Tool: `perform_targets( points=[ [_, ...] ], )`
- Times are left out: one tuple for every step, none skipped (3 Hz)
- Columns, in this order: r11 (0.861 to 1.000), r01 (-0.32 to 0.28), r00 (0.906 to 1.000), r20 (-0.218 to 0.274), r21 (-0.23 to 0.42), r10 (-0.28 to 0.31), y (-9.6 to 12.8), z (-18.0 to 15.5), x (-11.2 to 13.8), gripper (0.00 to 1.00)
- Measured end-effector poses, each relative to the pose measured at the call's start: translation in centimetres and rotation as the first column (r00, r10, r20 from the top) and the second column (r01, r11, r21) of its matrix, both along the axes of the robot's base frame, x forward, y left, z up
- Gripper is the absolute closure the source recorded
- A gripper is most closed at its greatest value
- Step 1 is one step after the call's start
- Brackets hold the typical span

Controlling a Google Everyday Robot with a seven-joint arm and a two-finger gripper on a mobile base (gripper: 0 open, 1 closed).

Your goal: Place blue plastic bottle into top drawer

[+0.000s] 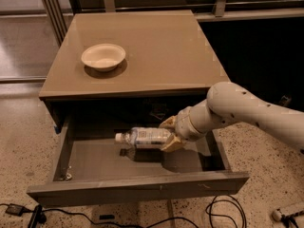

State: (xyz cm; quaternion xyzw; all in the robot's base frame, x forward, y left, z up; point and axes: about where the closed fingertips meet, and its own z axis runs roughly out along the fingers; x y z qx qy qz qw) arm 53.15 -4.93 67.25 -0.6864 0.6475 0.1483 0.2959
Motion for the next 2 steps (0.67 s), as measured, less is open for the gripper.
perform_targets(
  points=[
    [0.999,0.006,1.0,0.005,0.044,-0.006,-0.2,-1.2,0.9,1.0],
    [0.999,0.009,1.0,-0.001,0.04,-0.009,-0.5,-2.7,1.4,1.0]
  ],
)
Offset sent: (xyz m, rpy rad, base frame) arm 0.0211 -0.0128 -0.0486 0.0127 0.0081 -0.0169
